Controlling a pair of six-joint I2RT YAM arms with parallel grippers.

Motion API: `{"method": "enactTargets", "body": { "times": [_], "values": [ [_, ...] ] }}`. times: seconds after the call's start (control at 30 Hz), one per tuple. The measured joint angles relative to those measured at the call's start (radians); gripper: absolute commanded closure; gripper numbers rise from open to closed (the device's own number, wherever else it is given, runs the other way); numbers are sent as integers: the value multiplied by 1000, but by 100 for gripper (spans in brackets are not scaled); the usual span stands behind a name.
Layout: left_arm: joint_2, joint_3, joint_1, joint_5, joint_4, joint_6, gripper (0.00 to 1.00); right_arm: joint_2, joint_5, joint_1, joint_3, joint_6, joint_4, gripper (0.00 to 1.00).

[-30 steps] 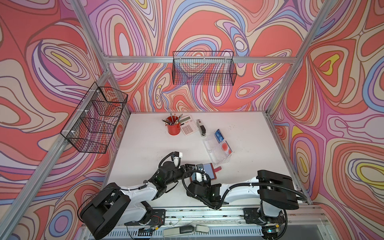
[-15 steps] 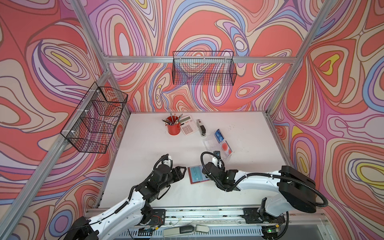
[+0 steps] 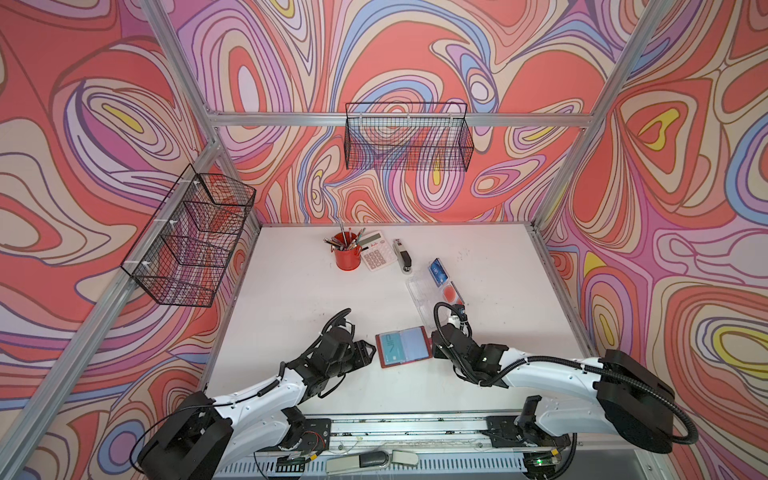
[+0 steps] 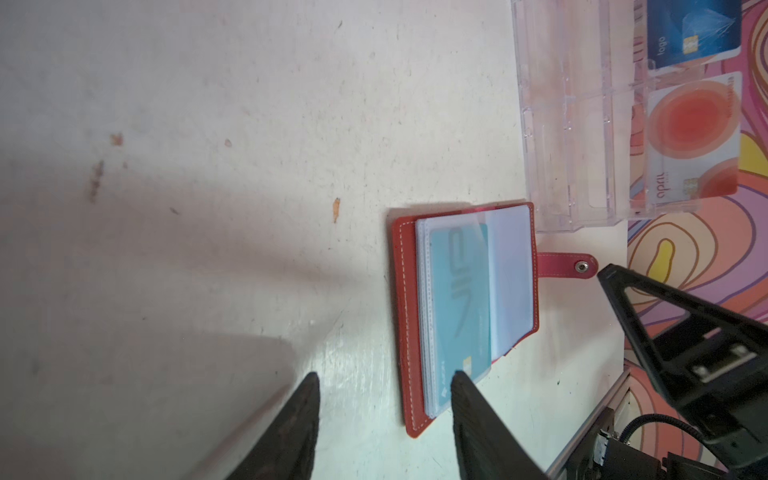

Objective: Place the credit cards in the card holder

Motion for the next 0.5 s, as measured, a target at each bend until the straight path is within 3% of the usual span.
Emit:
{"method": "enactTargets", "body": {
  "times": [0.07, 0.2, 0.5],
  "values": [
    [25, 0, 0, 10, 18, 0, 48, -31, -21, -24, -20, -25, 26, 62],
    [60, 2, 0, 21, 48, 0, 48, -75, -68, -80, -55, -57, 52, 62],
    [68, 5, 0, 22, 68, 0, 49, -84, -276, -242, -145, -126, 158, 70]
  ]
}}
